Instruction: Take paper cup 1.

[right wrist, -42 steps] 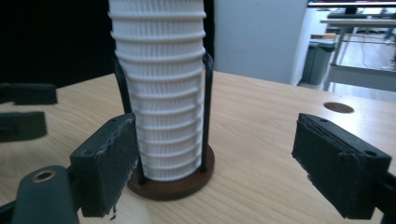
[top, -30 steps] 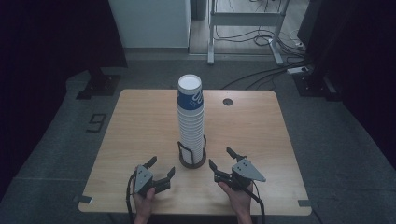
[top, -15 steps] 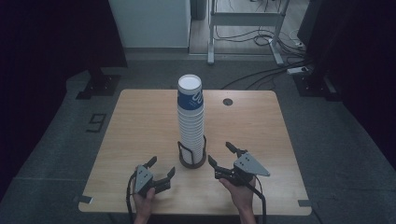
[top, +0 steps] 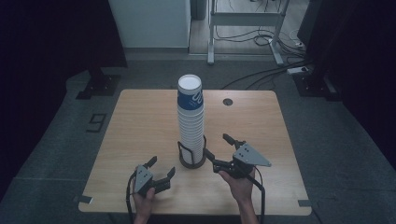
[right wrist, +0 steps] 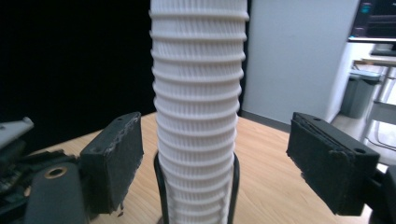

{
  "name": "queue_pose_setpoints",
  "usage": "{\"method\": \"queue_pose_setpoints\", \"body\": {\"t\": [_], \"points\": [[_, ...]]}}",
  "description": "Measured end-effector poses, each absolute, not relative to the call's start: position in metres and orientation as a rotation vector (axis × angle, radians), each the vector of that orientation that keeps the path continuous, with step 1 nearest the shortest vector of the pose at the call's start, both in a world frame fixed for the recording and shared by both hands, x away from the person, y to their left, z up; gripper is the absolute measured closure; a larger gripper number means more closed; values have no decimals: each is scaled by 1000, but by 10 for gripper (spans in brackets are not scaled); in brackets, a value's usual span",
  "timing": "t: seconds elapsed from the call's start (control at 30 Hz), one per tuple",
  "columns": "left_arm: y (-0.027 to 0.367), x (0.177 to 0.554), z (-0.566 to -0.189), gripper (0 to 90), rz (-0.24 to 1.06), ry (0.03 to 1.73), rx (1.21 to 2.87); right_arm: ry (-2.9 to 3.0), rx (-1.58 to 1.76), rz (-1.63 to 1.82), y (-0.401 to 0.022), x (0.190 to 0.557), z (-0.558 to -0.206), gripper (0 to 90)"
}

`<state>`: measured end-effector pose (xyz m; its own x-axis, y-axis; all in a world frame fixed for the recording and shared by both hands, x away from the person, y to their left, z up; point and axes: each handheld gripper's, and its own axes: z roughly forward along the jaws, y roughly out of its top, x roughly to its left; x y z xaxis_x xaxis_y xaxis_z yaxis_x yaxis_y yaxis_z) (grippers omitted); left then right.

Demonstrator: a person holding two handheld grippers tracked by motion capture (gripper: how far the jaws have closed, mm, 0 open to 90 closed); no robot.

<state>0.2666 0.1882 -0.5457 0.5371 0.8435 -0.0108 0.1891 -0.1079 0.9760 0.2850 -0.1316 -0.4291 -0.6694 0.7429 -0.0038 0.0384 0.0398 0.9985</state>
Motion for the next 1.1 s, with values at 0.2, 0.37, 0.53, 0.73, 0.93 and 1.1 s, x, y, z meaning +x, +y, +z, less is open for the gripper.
{"method": "queue_pose_setpoints", "body": {"t": [0.2,0.37,0.53,0.73,0.93,1.1], "points": [[188,266,-546,143,704,896,1617,1775,758,1713,-129,290,-412,176],[188,266,-546,143,705,892,1620,1778,740,1758,-126,295,-397,169],[188,266,-546,143,706,892,1619,1783,719,1760,-122,301,-384,152],[188,266,-546,143,708,891,1619,1805,689,1766,-118,309,-367,129],[188,266,-546,143,707,887,1620,1798,656,1730,-113,313,-349,130],[188,266,-546,144,707,886,1621,1811,644,1726,-107,322,-337,130]]}}
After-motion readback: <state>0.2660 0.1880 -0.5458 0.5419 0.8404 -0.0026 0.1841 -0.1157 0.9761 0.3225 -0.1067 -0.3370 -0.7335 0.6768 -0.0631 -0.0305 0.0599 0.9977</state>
